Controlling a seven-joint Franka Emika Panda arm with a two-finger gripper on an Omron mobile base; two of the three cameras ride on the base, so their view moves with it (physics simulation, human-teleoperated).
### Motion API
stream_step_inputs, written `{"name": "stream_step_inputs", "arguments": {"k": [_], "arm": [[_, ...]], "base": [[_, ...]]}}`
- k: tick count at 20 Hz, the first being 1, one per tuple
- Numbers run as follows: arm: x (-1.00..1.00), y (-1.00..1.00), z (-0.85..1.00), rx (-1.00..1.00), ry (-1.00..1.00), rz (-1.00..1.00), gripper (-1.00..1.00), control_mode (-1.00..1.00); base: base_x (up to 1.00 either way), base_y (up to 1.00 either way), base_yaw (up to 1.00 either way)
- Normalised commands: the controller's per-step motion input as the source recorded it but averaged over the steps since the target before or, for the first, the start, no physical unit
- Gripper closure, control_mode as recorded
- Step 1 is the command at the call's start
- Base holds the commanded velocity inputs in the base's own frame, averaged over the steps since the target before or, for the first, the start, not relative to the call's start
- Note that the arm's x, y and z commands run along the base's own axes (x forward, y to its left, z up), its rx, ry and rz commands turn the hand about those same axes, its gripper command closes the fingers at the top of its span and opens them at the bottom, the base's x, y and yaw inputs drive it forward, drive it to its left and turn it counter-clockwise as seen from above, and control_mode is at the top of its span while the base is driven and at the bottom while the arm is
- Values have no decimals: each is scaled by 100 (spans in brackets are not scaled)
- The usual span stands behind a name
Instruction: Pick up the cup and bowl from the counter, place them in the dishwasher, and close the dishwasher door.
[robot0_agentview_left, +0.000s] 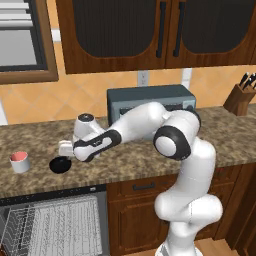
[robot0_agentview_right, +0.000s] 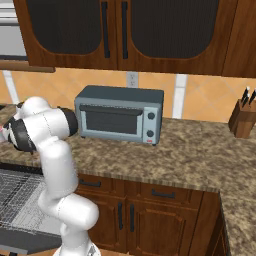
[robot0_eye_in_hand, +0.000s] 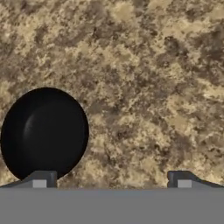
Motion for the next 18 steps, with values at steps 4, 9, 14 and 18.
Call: {"name": "stream_step_inputs", "arguments": {"k": [4,9,14,18], "arm": [[19,15,3,-1,20,7,-100,-100],[0,41,-18,-4,7,2,-100,-100],[0,27,-58,-2,2,0,-100,-100],[0,8,-33,0,0,0,-100,-100]], "base": [[0,0,0],[0,0,0],[0,0,0],[0,0,0]]}}
